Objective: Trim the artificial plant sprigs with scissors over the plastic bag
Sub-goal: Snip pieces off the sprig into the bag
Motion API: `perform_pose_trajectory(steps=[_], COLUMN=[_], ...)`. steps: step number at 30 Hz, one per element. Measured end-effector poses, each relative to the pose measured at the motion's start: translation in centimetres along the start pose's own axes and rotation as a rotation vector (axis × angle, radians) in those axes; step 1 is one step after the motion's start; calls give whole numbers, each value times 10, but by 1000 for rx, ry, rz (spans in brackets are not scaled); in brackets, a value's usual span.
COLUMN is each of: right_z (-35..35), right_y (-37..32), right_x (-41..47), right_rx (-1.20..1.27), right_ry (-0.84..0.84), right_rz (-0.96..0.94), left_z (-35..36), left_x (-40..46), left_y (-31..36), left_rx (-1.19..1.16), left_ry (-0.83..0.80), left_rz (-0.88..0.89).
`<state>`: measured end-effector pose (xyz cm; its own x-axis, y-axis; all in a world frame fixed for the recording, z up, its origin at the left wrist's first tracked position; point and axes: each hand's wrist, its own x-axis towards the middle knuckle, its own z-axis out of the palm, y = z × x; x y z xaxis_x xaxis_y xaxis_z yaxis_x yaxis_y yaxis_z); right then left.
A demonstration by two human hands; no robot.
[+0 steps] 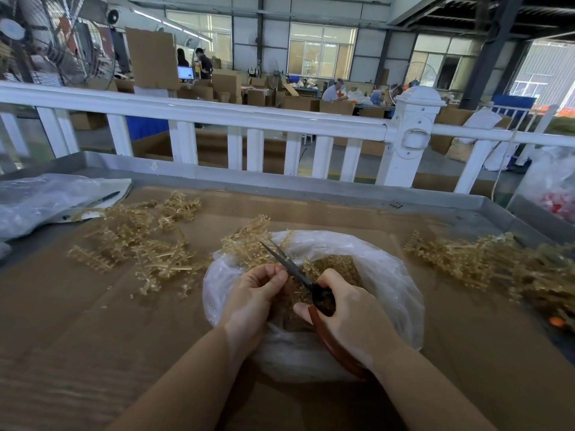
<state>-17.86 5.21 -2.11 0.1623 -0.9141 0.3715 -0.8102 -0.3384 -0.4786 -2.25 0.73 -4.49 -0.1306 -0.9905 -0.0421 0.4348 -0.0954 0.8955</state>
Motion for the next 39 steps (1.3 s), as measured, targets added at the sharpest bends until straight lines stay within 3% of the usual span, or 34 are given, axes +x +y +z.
perform_pose_trajectory(steps=[8,39], right_z=[-2,1], right_y=[-1,4], right_x=[-1,3], right_rx=[17,12], right_ry=[-23,-15], right_rz=[-2,7], left_z=[-1,-4], left_x=[-3,0], left_y=[4,0], left_rx=[-49,-14], left_ry=[-66,-39], left_rz=[-24,-58])
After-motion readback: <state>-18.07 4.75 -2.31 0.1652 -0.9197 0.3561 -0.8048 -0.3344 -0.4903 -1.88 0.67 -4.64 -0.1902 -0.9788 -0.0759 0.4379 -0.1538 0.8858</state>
